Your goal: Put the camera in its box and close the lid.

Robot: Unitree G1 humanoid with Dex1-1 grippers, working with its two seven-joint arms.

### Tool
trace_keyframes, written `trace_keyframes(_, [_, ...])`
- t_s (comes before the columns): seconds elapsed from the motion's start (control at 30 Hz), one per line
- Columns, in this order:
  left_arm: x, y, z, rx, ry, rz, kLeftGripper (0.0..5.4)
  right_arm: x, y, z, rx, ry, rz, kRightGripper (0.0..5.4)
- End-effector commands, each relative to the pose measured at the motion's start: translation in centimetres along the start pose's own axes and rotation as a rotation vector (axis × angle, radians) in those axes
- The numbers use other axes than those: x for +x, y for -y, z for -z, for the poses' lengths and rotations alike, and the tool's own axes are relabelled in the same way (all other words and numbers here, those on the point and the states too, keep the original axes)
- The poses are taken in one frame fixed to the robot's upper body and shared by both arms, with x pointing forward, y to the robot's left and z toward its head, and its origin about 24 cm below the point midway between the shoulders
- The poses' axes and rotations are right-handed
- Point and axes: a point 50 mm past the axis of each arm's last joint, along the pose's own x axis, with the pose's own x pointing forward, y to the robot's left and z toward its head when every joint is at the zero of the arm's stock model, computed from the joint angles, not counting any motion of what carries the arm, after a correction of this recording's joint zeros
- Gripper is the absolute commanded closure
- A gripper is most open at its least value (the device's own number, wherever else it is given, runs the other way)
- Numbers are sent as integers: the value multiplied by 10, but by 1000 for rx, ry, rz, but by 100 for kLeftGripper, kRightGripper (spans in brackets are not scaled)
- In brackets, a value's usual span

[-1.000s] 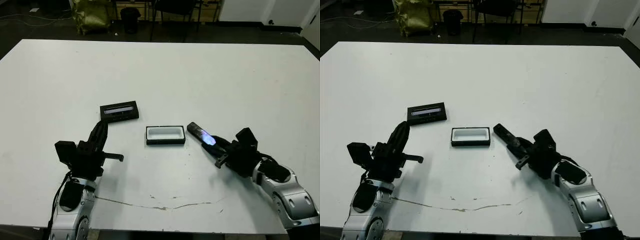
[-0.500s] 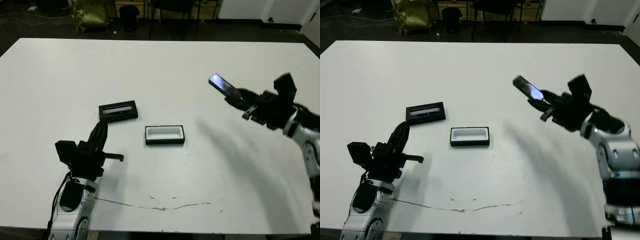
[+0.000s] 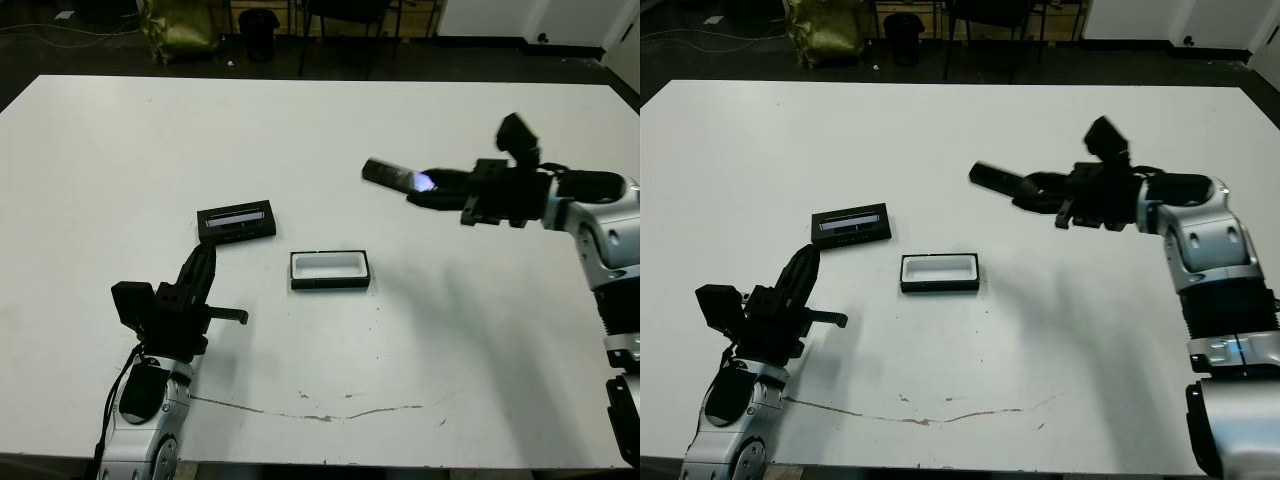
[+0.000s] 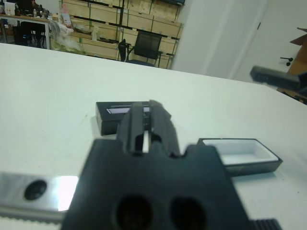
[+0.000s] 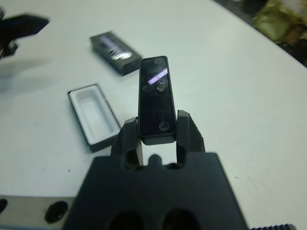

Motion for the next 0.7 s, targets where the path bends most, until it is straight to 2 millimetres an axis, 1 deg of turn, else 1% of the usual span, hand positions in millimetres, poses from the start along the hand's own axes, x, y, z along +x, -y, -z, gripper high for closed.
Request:
trace_keyframes(0.03, [-2,-2,5,15,-28,-9,540,7,-2,-7,-67,-28,-54,505])
trace_keyframes(0.3, [-1,0,6,24,-14,-12,540,20,-9,-14,-105,-89,-195,505])
trace_keyframes(0.5, [-1,-1,6,21,-19,-6,540,29,-14,-9,-81,-78,-257,505])
trace_keyframes(0.7, [-2,-1,7,16,-19,-9,540,35,-17,-7,-62,-89,-306,505])
